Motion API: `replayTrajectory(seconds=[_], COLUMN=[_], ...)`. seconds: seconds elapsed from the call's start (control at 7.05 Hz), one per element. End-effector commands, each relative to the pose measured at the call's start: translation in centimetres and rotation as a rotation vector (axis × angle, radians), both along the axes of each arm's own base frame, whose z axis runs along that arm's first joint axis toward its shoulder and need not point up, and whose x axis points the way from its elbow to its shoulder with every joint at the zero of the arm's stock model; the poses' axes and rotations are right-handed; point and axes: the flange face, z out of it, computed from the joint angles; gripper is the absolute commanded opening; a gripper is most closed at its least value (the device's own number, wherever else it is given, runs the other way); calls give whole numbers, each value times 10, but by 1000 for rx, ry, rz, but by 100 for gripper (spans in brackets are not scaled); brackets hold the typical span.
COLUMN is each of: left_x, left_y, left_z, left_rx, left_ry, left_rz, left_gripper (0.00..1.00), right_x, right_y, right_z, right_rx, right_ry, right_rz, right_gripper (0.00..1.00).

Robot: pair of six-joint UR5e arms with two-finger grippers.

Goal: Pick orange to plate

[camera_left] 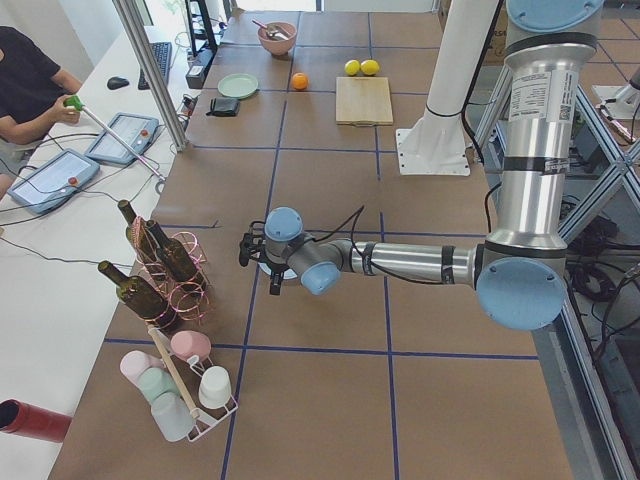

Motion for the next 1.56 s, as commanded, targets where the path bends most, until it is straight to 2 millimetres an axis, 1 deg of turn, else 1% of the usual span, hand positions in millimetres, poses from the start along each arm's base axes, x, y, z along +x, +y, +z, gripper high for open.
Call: replayTrajectory(seconds=[0.0, 0.28, 0.57, 0.71, 0.85, 1.28, 1.42], left_x=[21, 37, 43, 46, 47, 47, 47], left_y=[6, 8, 6, 2, 0, 0, 0], left_z=[7, 6, 7, 9, 11, 12, 11], left_rx=[-9, -11, -11, -13, -18, -17, -16], left_ry=[-22, -32, -35, -37, -40, -42, -41], left_rz=[0, -4, 2, 2, 2, 4, 4], left_gripper=[93, 93, 92, 91, 86, 40, 26], right_x=[0, 0, 0, 0, 0, 0, 0], right_y=[-1, -1, -1, -1, -1, -1, -2], right_z=[-2, -3, -2, -1, -2, -2, -2], right_rx=[-6, -11, -12, -14, -12, -13, -13], right_ry=[-2, -2, -2, -2, -2, -3, -3], right_rz=[8, 13, 13, 13, 13, 14, 14], right_gripper=[100, 100, 100, 100, 100, 100, 100])
